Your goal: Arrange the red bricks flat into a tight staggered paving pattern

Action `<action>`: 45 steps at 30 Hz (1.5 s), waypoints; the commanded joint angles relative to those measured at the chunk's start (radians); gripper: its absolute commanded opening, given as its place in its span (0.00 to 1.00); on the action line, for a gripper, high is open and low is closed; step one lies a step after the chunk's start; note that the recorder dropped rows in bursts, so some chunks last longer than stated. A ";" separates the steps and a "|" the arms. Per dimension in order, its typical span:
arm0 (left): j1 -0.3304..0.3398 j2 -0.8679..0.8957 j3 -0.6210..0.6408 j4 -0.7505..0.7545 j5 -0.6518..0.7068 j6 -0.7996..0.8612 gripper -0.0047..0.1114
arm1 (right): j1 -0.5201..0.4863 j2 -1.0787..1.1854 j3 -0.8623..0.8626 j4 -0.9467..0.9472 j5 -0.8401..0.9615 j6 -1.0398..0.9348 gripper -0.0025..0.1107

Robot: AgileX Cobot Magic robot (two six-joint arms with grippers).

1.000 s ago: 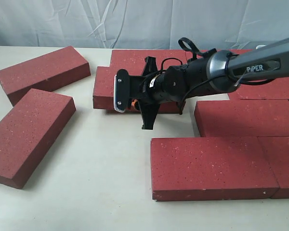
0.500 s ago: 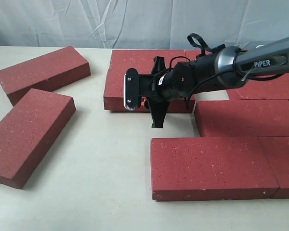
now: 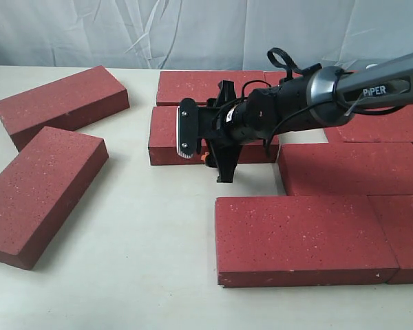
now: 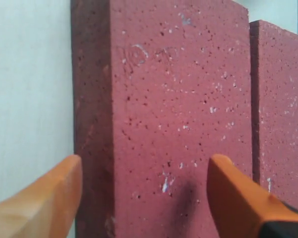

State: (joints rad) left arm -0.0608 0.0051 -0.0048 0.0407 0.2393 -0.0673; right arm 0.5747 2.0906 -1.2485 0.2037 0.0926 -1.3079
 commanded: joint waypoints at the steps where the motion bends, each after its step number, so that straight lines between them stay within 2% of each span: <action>1: -0.002 -0.005 0.005 0.004 0.000 0.000 0.04 | -0.002 -0.015 -0.004 0.005 -0.008 0.000 0.62; 8: -0.002 -0.005 0.005 0.004 0.000 0.000 0.04 | 0.043 -0.135 -0.004 0.019 0.040 0.003 0.61; 11: -0.002 -0.005 0.005 0.004 0.000 0.000 0.04 | 0.044 -0.172 -0.004 0.073 0.038 0.005 0.55; 12: -0.002 -0.005 0.005 0.004 0.000 0.000 0.04 | 0.044 -0.176 -0.004 0.117 0.036 0.004 0.50; 13: -0.002 -0.005 0.005 0.004 0.000 0.000 0.04 | 0.044 -0.177 -0.004 0.173 0.034 0.004 0.41; 16: -0.002 -0.005 0.005 0.004 0.000 0.000 0.04 | 0.044 -0.170 -0.004 0.303 0.075 0.004 0.02; 21: -0.002 -0.005 0.005 0.004 0.000 0.000 0.04 | 0.043 -0.105 -0.105 0.424 0.221 0.059 0.02; 25: -0.002 -0.005 0.005 0.004 0.000 0.000 0.04 | 0.030 -0.037 -0.260 0.426 0.470 0.113 0.02; 29: -0.002 -0.005 0.005 0.004 0.000 0.000 0.04 | 0.019 0.016 -0.363 0.303 0.577 0.270 0.02; 34: -0.002 -0.005 0.005 0.004 0.000 0.000 0.04 | 0.019 0.067 -0.438 0.164 0.790 0.292 0.02; 45: -0.002 -0.005 0.005 0.004 0.000 0.000 0.04 | 0.019 0.123 -0.442 0.018 0.734 0.299 0.02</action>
State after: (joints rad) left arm -0.0608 0.0051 -0.0048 0.0407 0.2393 -0.0673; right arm 0.6007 2.2076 -1.6833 0.2629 0.8577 -1.0151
